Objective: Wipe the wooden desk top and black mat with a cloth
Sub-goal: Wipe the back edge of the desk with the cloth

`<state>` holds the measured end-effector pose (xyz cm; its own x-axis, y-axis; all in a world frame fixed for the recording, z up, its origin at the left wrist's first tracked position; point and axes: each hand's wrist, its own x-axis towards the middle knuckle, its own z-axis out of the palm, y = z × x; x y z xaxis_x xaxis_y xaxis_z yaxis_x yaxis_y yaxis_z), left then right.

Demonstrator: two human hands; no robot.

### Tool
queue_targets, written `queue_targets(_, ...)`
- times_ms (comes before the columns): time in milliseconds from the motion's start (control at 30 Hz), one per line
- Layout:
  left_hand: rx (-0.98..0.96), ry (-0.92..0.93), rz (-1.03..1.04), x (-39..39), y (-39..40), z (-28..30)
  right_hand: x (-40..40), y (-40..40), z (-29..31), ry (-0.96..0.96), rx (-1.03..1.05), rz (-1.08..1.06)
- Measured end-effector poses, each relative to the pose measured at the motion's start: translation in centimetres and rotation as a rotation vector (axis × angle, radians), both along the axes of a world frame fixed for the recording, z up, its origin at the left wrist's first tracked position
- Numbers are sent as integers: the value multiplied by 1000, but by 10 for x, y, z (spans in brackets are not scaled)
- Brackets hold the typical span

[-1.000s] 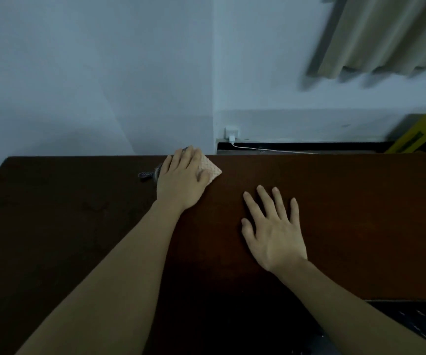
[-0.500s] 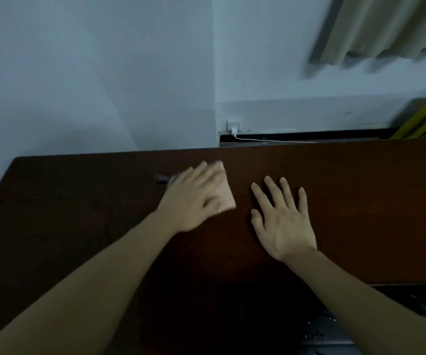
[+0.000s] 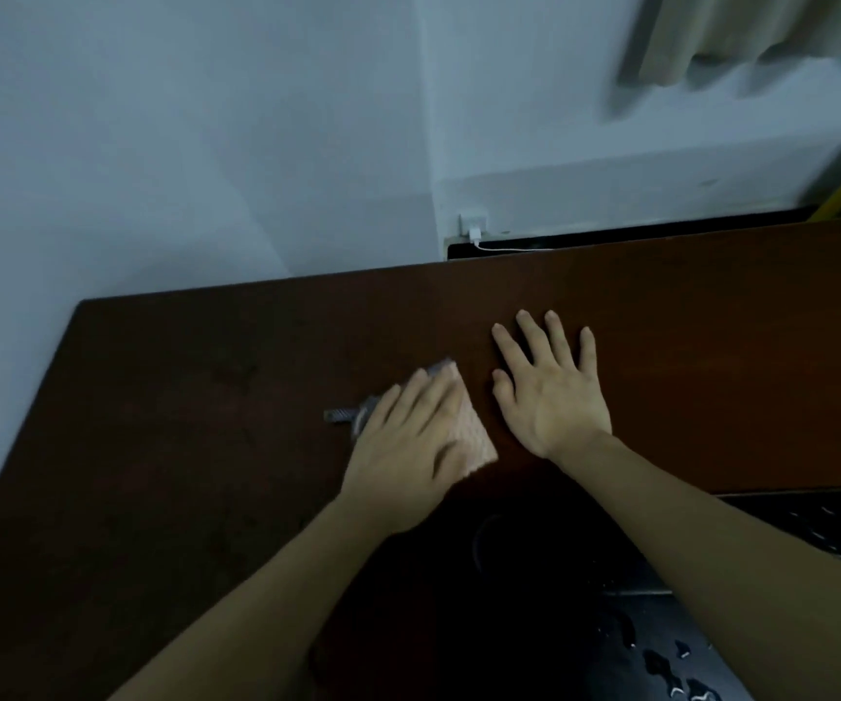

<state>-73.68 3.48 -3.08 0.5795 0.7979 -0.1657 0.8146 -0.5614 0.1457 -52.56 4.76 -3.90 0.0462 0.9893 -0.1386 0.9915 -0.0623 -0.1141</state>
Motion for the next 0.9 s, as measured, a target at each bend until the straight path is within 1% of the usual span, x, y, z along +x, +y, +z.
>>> queue_targets(67, -6, 4, -56, -6, -15, 1, -1, 0, 0, 1, 6, 0)
queue_targets(133, -16, 33, -135, -15, 3, 2, 0, 0, -1, 2, 2, 4)
queue_targets(167, 0, 51, -127, -19, 21, 2, 1, 1, -2, 1, -5, 9)
queue_targets(233, 77, 94, 30, -27, 57, -1, 2, 2, -1, -5, -11, 21)
queue_targets(300, 90, 98, 221, -28, 80, -6, 2, 1, 0, -6, 9, 23)
queue_targets(367, 61, 53, 347, -15, 80, -11, 2, 1, -2, 6, 10, 32)
queue_targets(433, 51, 9, 404, 2, 64, -12, 3, 1, 0, 21, 4, 44)
queue_targets(533, 46, 8, 345, 12, 17, -6, 4, 0, 3, 28, -11, 62)
queue_targets(667, -16, 25, 124, -3, -44, 3, 6, -1, 7, 39, -44, 80)
queue_targets(733, -18, 25, 69, -15, -60, 4, 5, -1, 7, 39, -45, 82)
queue_targets(800, -22, 39, 73, -20, -55, 2, 5, 0, 5, 39, -45, 74)
queue_targets(900, -3, 45, 224, -17, -24, -2, 3, 2, 3, 20, -43, 74)
